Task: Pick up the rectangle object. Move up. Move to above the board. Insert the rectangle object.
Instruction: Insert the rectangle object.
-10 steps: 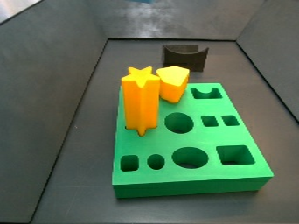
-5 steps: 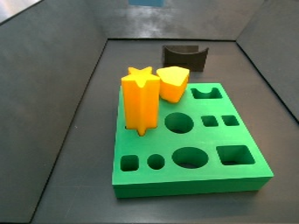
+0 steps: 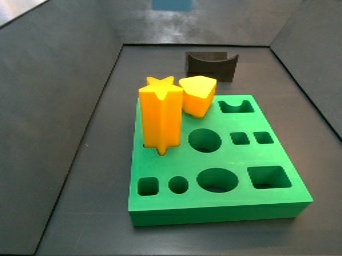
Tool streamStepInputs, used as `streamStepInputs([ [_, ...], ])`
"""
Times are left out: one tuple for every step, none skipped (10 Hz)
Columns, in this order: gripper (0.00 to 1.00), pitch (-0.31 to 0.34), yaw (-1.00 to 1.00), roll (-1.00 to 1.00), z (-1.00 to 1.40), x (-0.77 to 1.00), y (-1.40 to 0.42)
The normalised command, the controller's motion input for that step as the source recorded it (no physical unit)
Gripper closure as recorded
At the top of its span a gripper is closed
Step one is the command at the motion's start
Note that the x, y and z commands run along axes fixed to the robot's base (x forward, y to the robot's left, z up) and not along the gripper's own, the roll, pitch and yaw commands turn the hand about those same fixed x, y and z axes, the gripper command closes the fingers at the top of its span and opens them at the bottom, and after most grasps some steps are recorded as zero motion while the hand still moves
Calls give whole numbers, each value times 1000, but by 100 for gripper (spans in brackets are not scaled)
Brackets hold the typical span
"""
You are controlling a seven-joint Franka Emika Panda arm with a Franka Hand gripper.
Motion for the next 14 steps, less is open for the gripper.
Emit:
streamStepInputs([
  [100,0,0,-357,-51,454,0],
  [100,0,0,-360,-51,491,0],
  [100,0,0,-334,-63,474,0],
  [100,0,3,-299,-117,457,-37],
  [100,0,80,-217,-243,443,-109],
  [100,-20,97,-80,-226,237,-160],
  [100,0,137,0,-194,183,-257],
  [100,0,177,0,-171,191,-277],
  [100,0,206,0,-117,186,-360],
  [100,0,203,0,-120,197,-374],
  [100,0,183,0,-100,214,-397],
  [100,0,180,0,-117,229,-420],
  [100,0,157,106,-197,220,-457],
  [100,21,137,211,-149,266,-554],
])
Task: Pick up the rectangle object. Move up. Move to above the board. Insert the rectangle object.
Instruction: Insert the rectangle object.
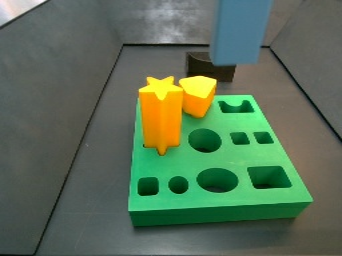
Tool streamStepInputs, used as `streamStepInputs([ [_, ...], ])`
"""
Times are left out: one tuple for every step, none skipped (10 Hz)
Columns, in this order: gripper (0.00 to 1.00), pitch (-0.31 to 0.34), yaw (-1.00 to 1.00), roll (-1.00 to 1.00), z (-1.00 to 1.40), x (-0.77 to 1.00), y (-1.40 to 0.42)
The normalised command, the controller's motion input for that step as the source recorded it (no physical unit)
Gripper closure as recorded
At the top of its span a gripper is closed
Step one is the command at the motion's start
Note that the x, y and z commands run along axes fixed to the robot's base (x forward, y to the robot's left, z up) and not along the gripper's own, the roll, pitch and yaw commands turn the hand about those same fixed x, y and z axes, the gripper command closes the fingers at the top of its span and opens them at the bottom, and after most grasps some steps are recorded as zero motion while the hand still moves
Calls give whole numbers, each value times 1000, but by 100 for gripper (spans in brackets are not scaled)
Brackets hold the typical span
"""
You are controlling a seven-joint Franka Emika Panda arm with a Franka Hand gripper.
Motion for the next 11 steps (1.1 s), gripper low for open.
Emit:
streamStepInputs([
  [100,41,123,259,-143,266,-600],
  [100,49,111,277,-157,266,-600],
  [100,44,123,284,-140,249,-603],
  [100,59,149,237,-71,337,-571],
  [100,56,151,224,-74,334,-540],
  [100,63,149,203,-94,366,-509],
  [100,86,266,189,-137,486,-360],
  [100,81,280,177,-180,483,-326],
  [100,66,229,154,-197,440,-323],
  [100,59,234,161,-254,426,-297],
  [100,51,214,166,-283,369,-263],
])
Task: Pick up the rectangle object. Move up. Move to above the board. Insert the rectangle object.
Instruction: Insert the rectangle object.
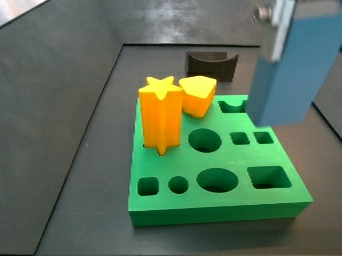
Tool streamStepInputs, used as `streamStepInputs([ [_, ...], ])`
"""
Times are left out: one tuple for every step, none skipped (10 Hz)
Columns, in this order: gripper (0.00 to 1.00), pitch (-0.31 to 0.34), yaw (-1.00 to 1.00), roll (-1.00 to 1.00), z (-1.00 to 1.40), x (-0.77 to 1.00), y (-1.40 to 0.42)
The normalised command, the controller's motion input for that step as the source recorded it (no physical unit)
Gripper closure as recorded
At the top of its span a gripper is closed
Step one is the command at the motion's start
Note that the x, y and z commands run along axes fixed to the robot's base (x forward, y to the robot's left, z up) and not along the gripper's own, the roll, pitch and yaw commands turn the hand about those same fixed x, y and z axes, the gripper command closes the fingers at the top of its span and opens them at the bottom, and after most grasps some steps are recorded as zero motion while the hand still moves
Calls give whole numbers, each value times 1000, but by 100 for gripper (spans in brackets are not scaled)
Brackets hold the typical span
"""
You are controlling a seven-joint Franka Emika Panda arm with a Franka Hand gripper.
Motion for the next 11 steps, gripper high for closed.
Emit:
streamStepInputs([
  [100,49,191,150,-274,371,-217],
  [100,60,206,181,-317,374,-151],
  [100,64,194,173,-314,389,-154],
  [100,46,163,170,-377,377,-174],
  [100,34,74,153,-351,363,-171],
  [100,36,71,167,-354,329,-174],
  [100,36,26,189,-363,251,-123],
  [100,41,0,184,-354,251,-131],
  [100,41,-31,171,-309,189,-77],
  [100,44,0,176,-303,114,-51],
  [100,46,-9,179,-246,54,-3],
])
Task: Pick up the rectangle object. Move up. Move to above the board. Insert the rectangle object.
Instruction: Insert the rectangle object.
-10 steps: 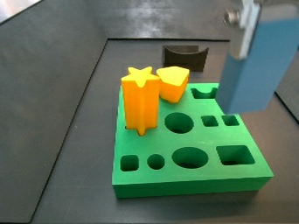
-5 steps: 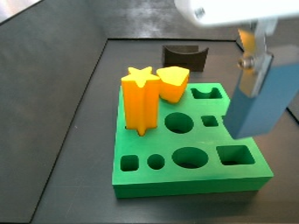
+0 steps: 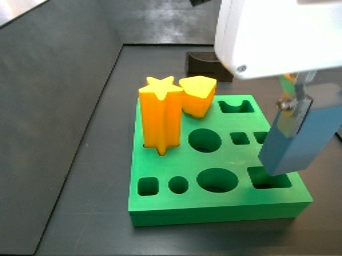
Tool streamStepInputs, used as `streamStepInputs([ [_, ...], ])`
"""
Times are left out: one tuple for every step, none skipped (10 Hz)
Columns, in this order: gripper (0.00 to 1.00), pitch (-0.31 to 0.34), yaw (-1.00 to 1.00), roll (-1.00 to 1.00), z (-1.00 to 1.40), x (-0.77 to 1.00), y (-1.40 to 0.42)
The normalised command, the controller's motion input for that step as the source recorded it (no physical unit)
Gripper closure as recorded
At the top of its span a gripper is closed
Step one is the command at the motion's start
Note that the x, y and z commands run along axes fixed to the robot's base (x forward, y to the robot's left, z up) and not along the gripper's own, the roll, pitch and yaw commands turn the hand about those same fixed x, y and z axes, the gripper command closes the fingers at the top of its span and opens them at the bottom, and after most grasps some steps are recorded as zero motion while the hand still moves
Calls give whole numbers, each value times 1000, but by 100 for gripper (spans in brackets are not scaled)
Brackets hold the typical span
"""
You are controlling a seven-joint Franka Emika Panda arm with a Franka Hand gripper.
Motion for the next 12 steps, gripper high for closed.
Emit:
streamStepInputs([
  [100,60,0,169,-169,14,0],
  [100,66,0,170,-163,14,0],
  [100,59,-74,116,-117,80,-17],
  [100,44,-54,99,-100,40,0],
  [100,31,-66,97,-203,60,-57],
  [100,4,-71,73,-269,89,-109],
  [100,0,-63,56,-217,80,-97],
  [100,0,-80,20,-83,60,-89],
  [100,0,-109,10,-74,63,-57],
  [100,0,-134,3,-51,37,-43],
  [100,0,-446,0,-77,163,-89],
  [100,0,-197,0,-29,54,-46],
])
